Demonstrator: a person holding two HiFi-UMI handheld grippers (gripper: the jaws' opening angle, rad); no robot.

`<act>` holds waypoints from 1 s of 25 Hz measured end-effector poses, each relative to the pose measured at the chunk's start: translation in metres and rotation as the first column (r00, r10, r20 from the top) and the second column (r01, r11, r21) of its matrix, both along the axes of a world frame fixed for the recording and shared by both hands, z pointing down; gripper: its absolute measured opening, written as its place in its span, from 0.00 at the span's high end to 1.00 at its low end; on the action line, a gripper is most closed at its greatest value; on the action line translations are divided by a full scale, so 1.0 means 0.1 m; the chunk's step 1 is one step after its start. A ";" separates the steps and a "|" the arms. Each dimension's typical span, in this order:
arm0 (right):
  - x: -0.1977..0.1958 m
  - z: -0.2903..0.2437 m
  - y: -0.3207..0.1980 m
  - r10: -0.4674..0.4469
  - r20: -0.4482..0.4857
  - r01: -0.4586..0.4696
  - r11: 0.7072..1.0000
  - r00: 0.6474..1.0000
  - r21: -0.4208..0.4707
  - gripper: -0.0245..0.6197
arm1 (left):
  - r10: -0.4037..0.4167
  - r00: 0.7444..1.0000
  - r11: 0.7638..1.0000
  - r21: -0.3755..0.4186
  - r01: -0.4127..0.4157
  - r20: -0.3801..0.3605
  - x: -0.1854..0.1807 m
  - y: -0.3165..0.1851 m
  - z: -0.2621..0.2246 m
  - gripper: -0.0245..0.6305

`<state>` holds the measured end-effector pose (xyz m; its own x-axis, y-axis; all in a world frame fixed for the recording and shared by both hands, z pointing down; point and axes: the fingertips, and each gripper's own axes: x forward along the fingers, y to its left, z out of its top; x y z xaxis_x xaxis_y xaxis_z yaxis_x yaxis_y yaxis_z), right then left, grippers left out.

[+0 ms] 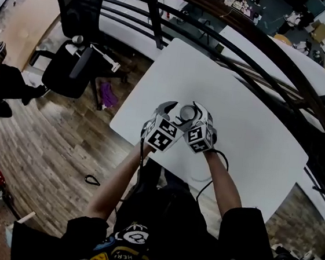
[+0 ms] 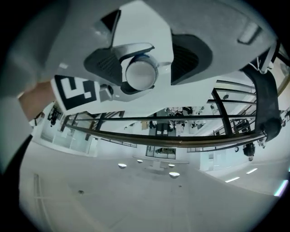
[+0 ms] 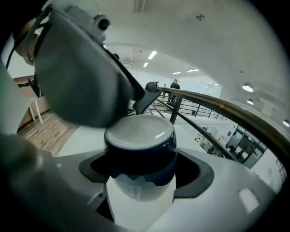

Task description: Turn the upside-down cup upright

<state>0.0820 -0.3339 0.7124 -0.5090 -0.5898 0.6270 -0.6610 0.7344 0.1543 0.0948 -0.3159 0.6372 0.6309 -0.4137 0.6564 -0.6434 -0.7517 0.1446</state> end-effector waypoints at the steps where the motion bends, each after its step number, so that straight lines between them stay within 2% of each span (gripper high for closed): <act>1: 0.00 -0.11 0.06 -0.009 -0.034 0.009 1.000 0.999 0.009 0.35 | 0.028 1.000 1.000 -0.009 -0.028 0.011 0.10 0.03 -0.01 0.44; 4: 0.08 -0.33 0.21 -0.015 -0.145 0.020 0.999 0.989 0.032 0.35 | 0.048 0.999 0.998 -0.045 -0.048 -0.004 0.24 0.14 -0.08 0.45; 6: 0.19 -0.37 0.29 -0.050 -0.243 0.068 0.995 0.969 0.068 0.35 | 0.042 0.998 0.993 -0.111 -0.047 -0.047 0.28 0.24 -0.14 0.44; 11: 0.29 -0.53 0.57 -0.166 -0.436 0.226 0.970 0.885 0.089 0.35 | 0.046 0.988 0.949 -0.301 -0.089 -0.149 0.32 0.52 -0.23 0.43; 15: 0.32 -0.54 0.73 -0.212 -0.496 0.286 0.955 0.842 0.077 0.35 | 0.065 0.975 0.915 -0.377 -0.143 -0.212 0.32 0.67 -0.25 0.45; 17: 0.33 -0.58 0.81 -0.243 -0.507 0.319 0.945 0.827 0.067 0.35 | 0.058 0.961 0.898 -0.407 -0.168 -0.270 0.30 0.74 -0.28 0.51; 19: 0.33 -0.63 0.90 -0.277 -0.518 0.353 0.934 0.809 0.051 0.35 | 0.047 0.940 0.884 -0.425 -0.197 -0.338 0.27 0.79 -0.31 0.53; 21: 0.31 -0.68 0.95 -0.307 -0.541 0.386 0.922 0.783 0.035 0.35 | 0.053 0.923 0.879 -0.421 -0.225 -0.382 0.22 0.83 -0.34 0.53; 25: 0.23 -0.75 1.00 -0.354 -0.624 0.457 0.889 0.697 0.007 0.35 | 0.105 0.911 0.909 -0.334 -0.251 -0.400 0.24 0.90 -0.40 0.49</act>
<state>0.1052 -0.2336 0.6379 -0.2784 -0.5265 0.8033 -0.0398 0.8420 0.5381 0.1190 -0.2256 0.5970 0.8938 -0.0445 0.4463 -0.3498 -0.6919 0.6316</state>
